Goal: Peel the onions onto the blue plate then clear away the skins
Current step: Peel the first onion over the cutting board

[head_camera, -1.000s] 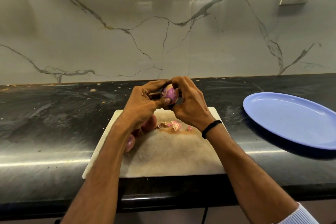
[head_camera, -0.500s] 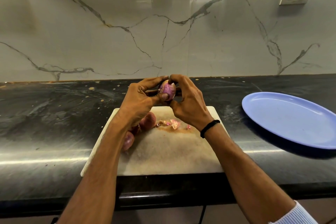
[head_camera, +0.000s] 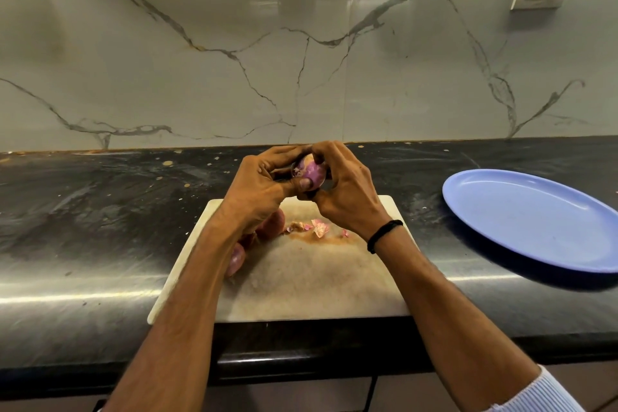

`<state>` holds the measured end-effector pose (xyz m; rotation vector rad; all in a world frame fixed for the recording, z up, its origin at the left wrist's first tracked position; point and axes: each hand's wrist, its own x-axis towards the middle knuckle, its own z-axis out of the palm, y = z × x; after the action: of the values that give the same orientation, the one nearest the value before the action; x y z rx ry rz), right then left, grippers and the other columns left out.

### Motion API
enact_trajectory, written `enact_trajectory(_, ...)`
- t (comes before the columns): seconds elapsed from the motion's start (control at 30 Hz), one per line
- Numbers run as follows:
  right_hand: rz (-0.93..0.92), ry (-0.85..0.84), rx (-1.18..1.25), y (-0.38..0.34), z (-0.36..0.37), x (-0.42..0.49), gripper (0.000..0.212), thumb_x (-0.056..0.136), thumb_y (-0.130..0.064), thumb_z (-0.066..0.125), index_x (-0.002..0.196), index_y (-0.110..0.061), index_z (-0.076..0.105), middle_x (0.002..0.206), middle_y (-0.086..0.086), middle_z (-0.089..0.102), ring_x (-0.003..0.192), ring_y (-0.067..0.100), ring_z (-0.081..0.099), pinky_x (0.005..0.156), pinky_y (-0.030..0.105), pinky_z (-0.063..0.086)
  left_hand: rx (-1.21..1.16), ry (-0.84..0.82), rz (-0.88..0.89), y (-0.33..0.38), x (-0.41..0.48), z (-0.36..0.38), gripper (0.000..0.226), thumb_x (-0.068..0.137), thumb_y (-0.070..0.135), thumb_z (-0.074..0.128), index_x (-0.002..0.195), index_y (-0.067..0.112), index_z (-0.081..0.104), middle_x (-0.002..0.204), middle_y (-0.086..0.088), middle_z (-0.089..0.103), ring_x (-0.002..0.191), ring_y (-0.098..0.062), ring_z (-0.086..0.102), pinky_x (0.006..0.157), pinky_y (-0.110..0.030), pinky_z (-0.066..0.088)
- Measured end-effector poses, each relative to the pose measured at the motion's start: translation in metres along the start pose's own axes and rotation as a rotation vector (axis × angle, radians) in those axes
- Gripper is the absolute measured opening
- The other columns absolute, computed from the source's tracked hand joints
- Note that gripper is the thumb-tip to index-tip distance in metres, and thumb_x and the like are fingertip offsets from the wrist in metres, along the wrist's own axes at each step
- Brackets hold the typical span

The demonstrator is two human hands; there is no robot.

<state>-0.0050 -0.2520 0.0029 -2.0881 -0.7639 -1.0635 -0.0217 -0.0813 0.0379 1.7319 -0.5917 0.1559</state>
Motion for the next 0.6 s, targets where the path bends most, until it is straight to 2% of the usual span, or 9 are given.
enact_trajectory(0.07,-0.002,0.007,-0.018,-0.001,-0.0011,-0.0006,0.048,0.071,-0.014,0.088,0.105,-0.008,0.055,0.101,0.004,0.056,0.083,0.012,0.053,0.071,0.017,0.053,0.014,0.0,-0.003,0.0001,0.0,-0.0003,0.052,0.066,0.021,0.077,0.115,0.038,0.065,0.125,0.008,0.066,0.113,-0.008,0.064,0.096,-0.024,0.054)
enact_trajectory(0.2,0.023,0.064,-0.013,-0.0034,-0.0008,0.0007,0.032,0.076,-0.006,0.082,0.092,-0.008,0.054,0.091,-0.003,0.049,0.075,0.004,0.041,0.067,0.019,0.048,-0.089,0.053,-0.021,-0.0004,0.0018,-0.0076,0.058,0.069,0.016,0.075,0.125,0.02,0.065,0.126,0.007,0.066,0.114,-0.01,0.065,0.088,-0.021,0.055)
enact_trajectory(0.43,0.155,-0.018,0.144,-0.0089,-0.0038,0.0031,0.045,0.074,0.009,0.071,0.111,-0.006,0.05,0.109,0.005,0.058,0.096,0.019,0.063,0.08,0.027,0.059,-0.082,0.077,0.0,-0.0005,0.0011,-0.0065,0.06,0.066,0.017,0.074,0.125,0.019,0.064,0.127,0.005,0.063,0.114,-0.01,0.065,0.094,-0.026,0.055)
enact_trajectory(0.53,0.174,0.036,0.16,-0.0098,-0.0068,0.0055,0.037,0.082,0.01,0.065,0.115,-0.005,0.056,0.113,0.006,0.061,0.1,0.019,0.065,0.087,0.022,0.056,-0.1,0.086,0.01,-0.0004,0.0016,-0.0077,0.059,0.066,0.016,0.074,0.124,0.018,0.064,0.127,0.004,0.064,0.114,-0.011,0.065,0.091,-0.023,0.055)
enact_trajectory(0.6,0.178,0.076,0.173,-0.0092,-0.0087,0.0066,0.027,0.088,0.005,0.064,0.114,-0.005,0.06,0.112,0.003,0.063,0.1,0.016,0.064,0.088,0.018,0.054,-0.111,0.086,0.016,0.0001,0.0017,-0.0073,0.058,0.067,0.015,0.074,0.124,0.019,0.064,0.128,0.003,0.064,0.114,-0.011,0.065,0.089,-0.021,0.054)
